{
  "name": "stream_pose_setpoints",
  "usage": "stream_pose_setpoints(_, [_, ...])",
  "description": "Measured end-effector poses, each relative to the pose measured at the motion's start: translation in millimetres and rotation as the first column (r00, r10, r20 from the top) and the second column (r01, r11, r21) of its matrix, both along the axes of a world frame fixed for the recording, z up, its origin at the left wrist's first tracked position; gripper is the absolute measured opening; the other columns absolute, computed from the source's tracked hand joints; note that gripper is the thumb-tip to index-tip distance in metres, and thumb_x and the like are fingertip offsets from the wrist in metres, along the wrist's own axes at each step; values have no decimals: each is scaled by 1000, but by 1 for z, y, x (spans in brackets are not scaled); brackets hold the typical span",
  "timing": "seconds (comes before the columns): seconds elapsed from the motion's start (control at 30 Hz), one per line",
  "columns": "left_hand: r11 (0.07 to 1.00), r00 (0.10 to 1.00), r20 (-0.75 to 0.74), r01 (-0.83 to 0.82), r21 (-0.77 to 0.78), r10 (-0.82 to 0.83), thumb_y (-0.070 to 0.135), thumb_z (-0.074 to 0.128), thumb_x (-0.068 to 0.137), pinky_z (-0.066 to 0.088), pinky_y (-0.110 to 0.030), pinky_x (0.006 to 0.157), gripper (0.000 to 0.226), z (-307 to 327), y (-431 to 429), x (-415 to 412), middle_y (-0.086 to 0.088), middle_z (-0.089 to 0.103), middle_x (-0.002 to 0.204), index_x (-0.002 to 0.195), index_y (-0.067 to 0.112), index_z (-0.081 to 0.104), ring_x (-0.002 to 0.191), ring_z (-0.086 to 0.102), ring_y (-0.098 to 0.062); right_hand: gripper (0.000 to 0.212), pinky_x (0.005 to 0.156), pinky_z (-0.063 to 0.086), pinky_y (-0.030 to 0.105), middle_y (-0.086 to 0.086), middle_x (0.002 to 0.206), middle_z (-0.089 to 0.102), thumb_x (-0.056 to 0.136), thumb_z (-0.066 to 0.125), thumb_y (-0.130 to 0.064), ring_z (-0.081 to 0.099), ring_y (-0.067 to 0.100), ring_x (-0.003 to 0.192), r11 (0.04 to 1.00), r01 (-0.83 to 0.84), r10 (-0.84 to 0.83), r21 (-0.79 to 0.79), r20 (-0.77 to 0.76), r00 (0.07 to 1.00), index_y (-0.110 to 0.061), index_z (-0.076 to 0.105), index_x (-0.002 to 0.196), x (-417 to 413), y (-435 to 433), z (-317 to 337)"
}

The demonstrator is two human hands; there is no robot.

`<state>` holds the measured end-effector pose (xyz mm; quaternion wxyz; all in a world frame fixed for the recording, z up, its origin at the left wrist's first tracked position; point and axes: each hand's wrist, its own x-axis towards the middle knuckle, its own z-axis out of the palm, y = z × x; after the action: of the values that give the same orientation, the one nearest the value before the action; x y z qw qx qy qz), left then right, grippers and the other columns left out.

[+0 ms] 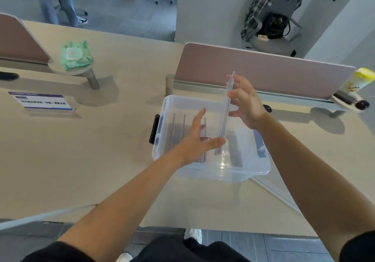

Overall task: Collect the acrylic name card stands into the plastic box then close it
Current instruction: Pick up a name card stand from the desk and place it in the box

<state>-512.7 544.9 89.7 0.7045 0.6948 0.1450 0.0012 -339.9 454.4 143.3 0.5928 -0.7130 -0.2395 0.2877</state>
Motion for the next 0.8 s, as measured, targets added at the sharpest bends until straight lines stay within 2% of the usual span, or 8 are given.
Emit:
stream_pose_setpoints(0.13, [1000,999,-24,-31,-4,31,36,80,77,39,-44,110,101,-4,-30,44,-6,32,145,147,51,8,131,43,-26,80,87,53,50,3,142,44,67,69,-47,52,33,123,999,-37,37,13,-9,999,-30,43,141,42,-28,-13])
stream_pose_setpoints(0.27, [993,993,-17,-118,-30,117,33,80,78,45,-44,104,94,-14,-44,62,-1,37,142,145,52,17,128,43,-18,84,97,48,54,3,153,37,72,70,-54,46,31,133,993,-109,108,-36,-31,994,-35,37,146,61,-47,-20])
stream_pose_setpoints(0.4, [985,985,-47,-166,-47,164,48,81,67,39,-53,107,96,-23,-45,66,6,37,145,141,58,22,133,38,-16,84,107,40,57,3,164,24,79,66,-63,36,29,141,969,-108,112,-220,2,994,-46,25,151,66,-55,-21])
stream_pose_setpoints(0.47, [984,983,-50,-177,-20,176,48,82,67,37,-55,109,98,-26,-43,66,6,33,149,144,54,22,134,37,-17,79,99,50,52,9,153,42,87,63,-58,55,31,126,945,-58,92,-322,92,991,-43,23,153,63,-55,-18])
stream_pose_setpoints(0.57, [984,985,-50,-163,72,166,42,81,74,36,-50,111,96,-34,-37,65,5,27,155,148,45,20,136,35,-19,72,78,62,43,5,109,72,94,62,-44,75,22,82,900,39,55,-435,201,978,-36,24,154,54,-49,-14])
stream_pose_setpoints(0.63, [989,991,-39,-127,74,130,38,82,75,37,-43,110,98,-41,-34,62,5,29,154,149,42,18,138,32,-17,65,66,63,38,6,91,76,95,62,-33,75,22,70,877,72,23,-475,191,981,-32,29,151,46,-44,-14])
stream_pose_setpoints(0.73, [996,996,-36,-74,56,77,29,81,77,34,-21,100,100,-55,-33,59,10,29,153,152,37,16,136,31,-7,51,53,58,31,7,78,77,92,62,-16,72,20,59,869,132,-52,-477,178,983,-23,43,138,38,-38,-19])
stream_pose_setpoints(0.8, [994,996,-70,-54,90,60,35,82,73,32,-24,107,104,-63,-30,58,12,24,156,152,38,14,140,27,-6,46,56,58,32,6,74,76,89,64,-10,69,19,56,870,165,-89,-464,182,979,-24,48,130,37,-36,-24])
